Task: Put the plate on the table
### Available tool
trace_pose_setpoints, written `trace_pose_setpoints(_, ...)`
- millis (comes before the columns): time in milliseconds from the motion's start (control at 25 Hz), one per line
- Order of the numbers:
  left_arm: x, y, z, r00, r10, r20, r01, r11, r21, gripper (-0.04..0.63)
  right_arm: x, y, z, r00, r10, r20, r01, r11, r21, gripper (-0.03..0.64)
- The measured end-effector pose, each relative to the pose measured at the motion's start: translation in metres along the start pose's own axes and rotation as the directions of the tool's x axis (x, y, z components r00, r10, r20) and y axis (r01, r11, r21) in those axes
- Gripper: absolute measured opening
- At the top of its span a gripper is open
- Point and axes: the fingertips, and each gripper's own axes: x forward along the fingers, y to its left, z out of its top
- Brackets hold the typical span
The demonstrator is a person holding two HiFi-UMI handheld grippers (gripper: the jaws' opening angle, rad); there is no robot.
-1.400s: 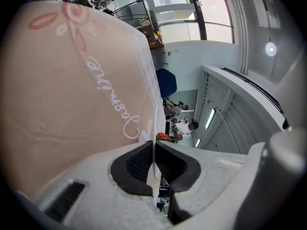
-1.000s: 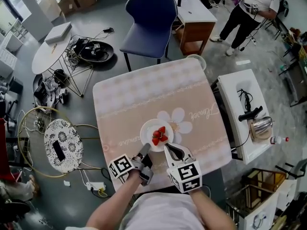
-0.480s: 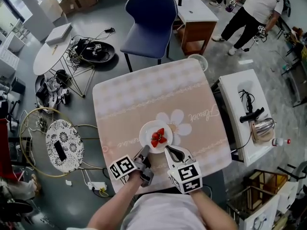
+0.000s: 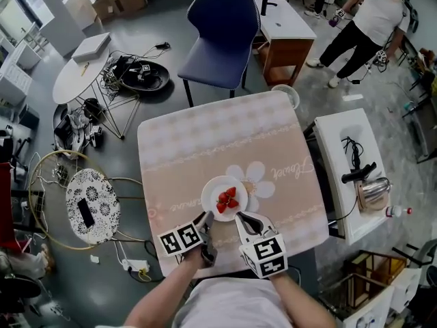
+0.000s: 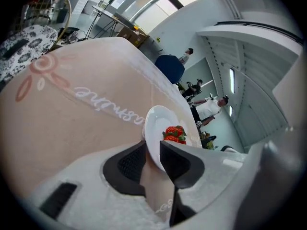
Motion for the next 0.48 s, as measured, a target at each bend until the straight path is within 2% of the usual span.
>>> trace_pose_setpoints(120, -0.005, -0.002, 0.004, 1.0, 0.011, 0.009, -0.012, 0.999, 0.053, 0.084, -0.003, 0.002, 0.001, 1.0, -0.004, 0.001, 0.004, 1.0, -0.004, 0.005)
trace_pose_setpoints(320, -0.017, -0.013, 0.009, 0.999, -0.022, 0.036, 0.018, 0.995, 0.102, 0.083, -0.01, 0.007, 0.004, 1.0, -0.023, 0.014, 0.023, 1.0, 0.001, 0.005)
trace_pose_setpoints(480, -0.031, -0.033, 0.013, 0.997, -0.063, 0.054, 0.05, 0.975, 0.215, 0.081, -0.018, 0.012, 0.006, 0.999, -0.041, 0.027, 0.04, 0.999, 0.019, 0.005)
